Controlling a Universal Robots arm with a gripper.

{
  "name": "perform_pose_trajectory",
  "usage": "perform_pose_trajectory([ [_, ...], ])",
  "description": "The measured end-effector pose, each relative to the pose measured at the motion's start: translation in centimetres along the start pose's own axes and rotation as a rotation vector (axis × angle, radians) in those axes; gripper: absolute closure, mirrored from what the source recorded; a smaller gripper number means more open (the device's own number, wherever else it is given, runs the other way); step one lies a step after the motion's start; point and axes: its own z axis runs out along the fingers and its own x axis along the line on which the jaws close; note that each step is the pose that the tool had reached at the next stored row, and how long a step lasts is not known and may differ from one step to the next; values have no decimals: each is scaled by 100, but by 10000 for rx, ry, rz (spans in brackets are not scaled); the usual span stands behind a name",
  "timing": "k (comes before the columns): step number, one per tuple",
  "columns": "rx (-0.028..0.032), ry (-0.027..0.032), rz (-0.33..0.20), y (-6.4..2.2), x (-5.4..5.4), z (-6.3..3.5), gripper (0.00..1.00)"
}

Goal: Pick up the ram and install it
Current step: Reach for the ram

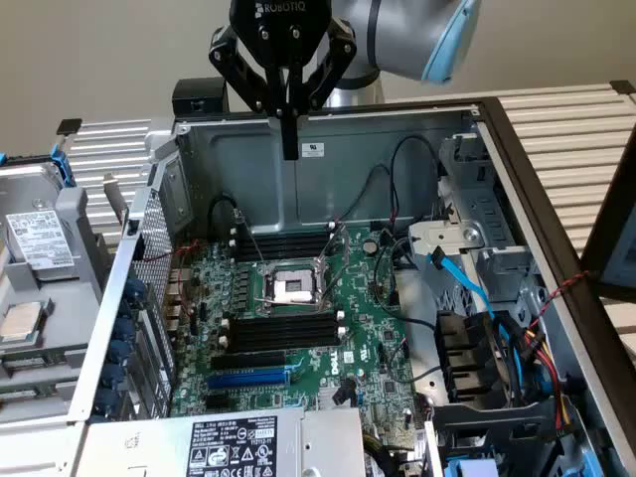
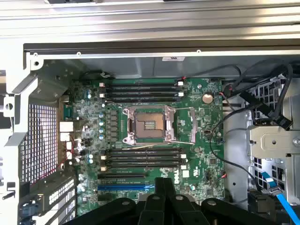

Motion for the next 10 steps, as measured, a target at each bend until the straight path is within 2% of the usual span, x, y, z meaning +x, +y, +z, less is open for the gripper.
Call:
perform_pose_trajectory([
  [10,-1,-1,0,0,0,0,90],
])
